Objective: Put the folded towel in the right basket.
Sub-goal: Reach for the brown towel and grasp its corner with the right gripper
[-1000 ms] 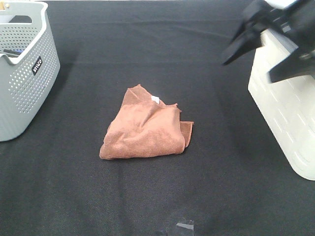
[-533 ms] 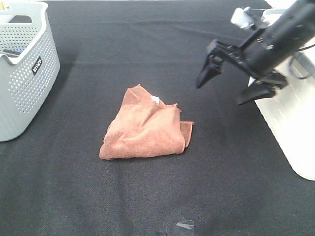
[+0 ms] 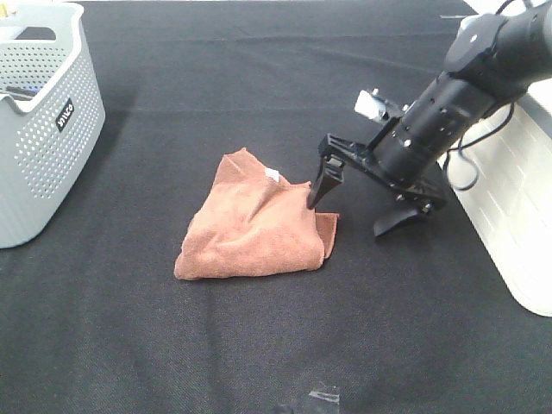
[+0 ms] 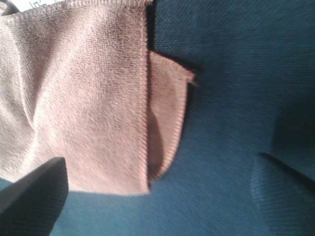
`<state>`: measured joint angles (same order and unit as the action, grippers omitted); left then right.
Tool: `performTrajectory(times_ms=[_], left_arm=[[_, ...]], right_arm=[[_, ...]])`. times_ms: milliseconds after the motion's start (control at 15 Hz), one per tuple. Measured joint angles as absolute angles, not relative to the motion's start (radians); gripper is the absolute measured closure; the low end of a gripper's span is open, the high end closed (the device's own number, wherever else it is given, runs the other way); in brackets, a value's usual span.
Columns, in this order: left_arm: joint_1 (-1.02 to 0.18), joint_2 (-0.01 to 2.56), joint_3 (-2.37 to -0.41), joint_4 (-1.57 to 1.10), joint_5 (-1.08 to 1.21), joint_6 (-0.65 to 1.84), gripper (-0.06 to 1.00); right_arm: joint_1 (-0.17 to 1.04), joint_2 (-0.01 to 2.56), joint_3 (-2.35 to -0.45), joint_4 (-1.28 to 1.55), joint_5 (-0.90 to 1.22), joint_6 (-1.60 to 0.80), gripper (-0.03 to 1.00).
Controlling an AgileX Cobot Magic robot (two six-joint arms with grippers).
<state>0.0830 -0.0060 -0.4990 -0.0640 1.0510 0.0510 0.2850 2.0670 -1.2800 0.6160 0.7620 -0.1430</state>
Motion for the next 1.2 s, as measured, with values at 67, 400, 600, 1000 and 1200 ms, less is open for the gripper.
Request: performTrajectory(times_ms=[67, 400, 600, 1000, 1200], left_arm=[[0.083, -0.006, -0.499, -0.064, 1.051, 0.051, -0.04], [0.083, -0.006, -0.499, -0.064, 1.051, 0.051, -0.04], [0.083, -0.006, -0.499, -0.064, 1.050, 0.051, -0.04], [0.083, -0.006, -0.499, -0.064, 1.050, 0.051, -0.04], [0.083, -0.006, -0.499, -0.064, 1.050, 0.051, -0.04]], right_arm=[[0.285, 2.084, -1.280, 0.653, 0.747, -0.173, 0.00], [0.284, 2.148, -1.287, 0.756, 0.687, -0.247, 0.01], [0.284, 2.177, -1.301, 0.792, 0.693, -0.247, 0.01], [0.398, 2.243, -1.345, 0.993, 0.592, -0.353, 0.03], [0.454, 2.289, -1.419, 1.044, 0.590, -0.360, 0.05]])
